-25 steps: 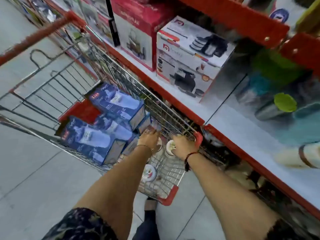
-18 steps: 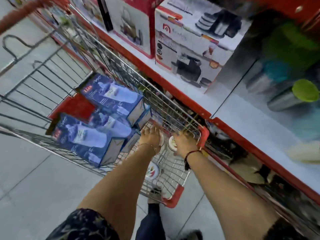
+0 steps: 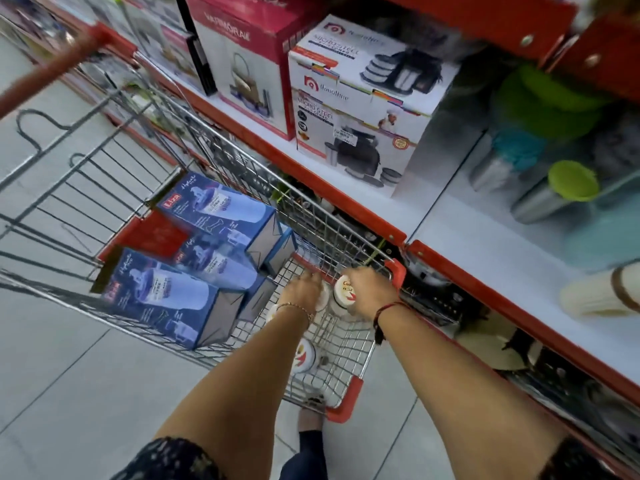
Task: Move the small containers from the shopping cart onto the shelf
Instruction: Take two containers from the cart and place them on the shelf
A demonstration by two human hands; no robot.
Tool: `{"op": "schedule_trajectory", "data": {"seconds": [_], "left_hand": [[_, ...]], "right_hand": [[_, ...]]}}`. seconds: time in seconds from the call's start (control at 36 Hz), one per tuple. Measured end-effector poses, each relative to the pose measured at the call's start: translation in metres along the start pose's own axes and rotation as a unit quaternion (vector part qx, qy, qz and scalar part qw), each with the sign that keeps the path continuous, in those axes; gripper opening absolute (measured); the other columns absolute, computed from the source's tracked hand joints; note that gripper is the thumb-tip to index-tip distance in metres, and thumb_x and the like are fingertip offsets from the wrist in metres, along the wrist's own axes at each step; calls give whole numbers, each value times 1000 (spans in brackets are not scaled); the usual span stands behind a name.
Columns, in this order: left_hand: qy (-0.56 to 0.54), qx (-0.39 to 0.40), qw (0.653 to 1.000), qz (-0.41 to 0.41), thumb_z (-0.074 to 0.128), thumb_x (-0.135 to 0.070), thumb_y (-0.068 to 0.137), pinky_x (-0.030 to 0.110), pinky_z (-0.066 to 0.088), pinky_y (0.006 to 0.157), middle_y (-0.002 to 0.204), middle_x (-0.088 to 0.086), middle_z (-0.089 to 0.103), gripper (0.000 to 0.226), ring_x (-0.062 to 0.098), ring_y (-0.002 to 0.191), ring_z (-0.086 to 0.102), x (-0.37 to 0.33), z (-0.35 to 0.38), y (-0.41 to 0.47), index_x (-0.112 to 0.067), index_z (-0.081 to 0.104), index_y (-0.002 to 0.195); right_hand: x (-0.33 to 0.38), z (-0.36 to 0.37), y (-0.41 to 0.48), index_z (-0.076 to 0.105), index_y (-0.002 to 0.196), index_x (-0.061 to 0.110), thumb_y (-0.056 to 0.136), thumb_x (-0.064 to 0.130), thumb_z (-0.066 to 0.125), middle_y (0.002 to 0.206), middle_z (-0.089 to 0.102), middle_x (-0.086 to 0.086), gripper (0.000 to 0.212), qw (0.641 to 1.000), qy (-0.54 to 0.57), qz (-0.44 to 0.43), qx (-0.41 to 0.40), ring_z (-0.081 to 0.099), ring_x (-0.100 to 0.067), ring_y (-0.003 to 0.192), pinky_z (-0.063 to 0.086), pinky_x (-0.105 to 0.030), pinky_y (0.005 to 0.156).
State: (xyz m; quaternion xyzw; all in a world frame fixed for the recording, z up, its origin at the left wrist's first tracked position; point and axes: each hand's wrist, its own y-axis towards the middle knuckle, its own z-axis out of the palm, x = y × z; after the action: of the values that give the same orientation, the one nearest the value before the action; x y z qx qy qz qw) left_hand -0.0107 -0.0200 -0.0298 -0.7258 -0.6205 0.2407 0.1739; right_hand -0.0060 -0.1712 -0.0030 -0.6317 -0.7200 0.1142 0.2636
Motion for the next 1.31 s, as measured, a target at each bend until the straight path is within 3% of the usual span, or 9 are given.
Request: {"op": "schedule_trajectory", "data": {"seconds": [0.17,0.42,0.5,0.61,0.72,0.92,1.08,1.22,1.31], "left_hand": [[37,-26,999,7,59,-8,94,45,48,103,149,16,37,64,35,130,49,-16,-57,-46,-8,28,150],[40,-59,997,19,56,-22,96,41,47,103,142,16,44,57,34,129,51,-65,-138,-132,-6,34,147],[47,-75,996,34,69,-36,82,38,49,99,136,14,51,73,32,124,55,-93,-150,-161,-12,39,145],[60,-91,992,67,72,-46,73,36,49,100,132,13,56,76,29,121,56,-141,-151,-189,-12,48,137],[72,-84,988,105,71,-54,69,37,49,101,134,10,57,86,29,122,56,-209,-144,-209,-17,43,142],[87,-96,972,196,79,-51,66,37,51,92,129,10,60,80,30,119,58,-335,-122,-220,-20,51,135],[75,-97,949,290,78,-48,67,36,51,97,131,9,60,74,30,120,59,-445,-101,-227,-17,55,131],[87,-92,929,347,74,-50,70,35,50,97,133,7,60,76,28,120,59,-530,-88,-227,-18,51,135],[82,-88,921,371,75,-49,69,36,53,96,130,8,61,75,28,117,60,-581,-80,-224,-17,52,133]], "right_hand": [[9,-53,-50,53,130,24,67,40,83,120,61,-6,72,998,-12,-37,-54,66,-30,104,58,-43,83],[-8,-114,-149,56,128,26,64,47,79,116,61,-6,70,988,-7,-79,-133,63,-28,105,57,-37,83],[-30,-127,-186,54,133,26,66,46,78,123,62,-7,74,985,17,-84,-149,61,-29,113,54,-39,92],[-66,-135,-236,55,131,29,65,47,79,119,63,-7,72,983,32,-66,-168,58,-27,113,51,-37,91],[-121,-137,-289,56,130,24,65,46,79,122,63,-8,73,983,18,-28,-180,58,-29,115,52,-38,88],[-226,-130,-374,57,130,22,67,49,79,131,62,-8,73,974,64,67,-208,59,-29,116,53,-37,89],[-316,-123,-438,53,133,22,70,51,79,132,61,-8,75,954,95,167,-229,57,-30,119,51,-39,92],[-382,-116,-481,39,108,26,63,49,82,101,57,-7,66,922,146,241,-265,56,-31,90,40,-37,67],[-419,-111,-502,44,99,21,65,45,82,96,59,-5,56,900,159,290,-285,58,-31,91,42,-36,67]]}}
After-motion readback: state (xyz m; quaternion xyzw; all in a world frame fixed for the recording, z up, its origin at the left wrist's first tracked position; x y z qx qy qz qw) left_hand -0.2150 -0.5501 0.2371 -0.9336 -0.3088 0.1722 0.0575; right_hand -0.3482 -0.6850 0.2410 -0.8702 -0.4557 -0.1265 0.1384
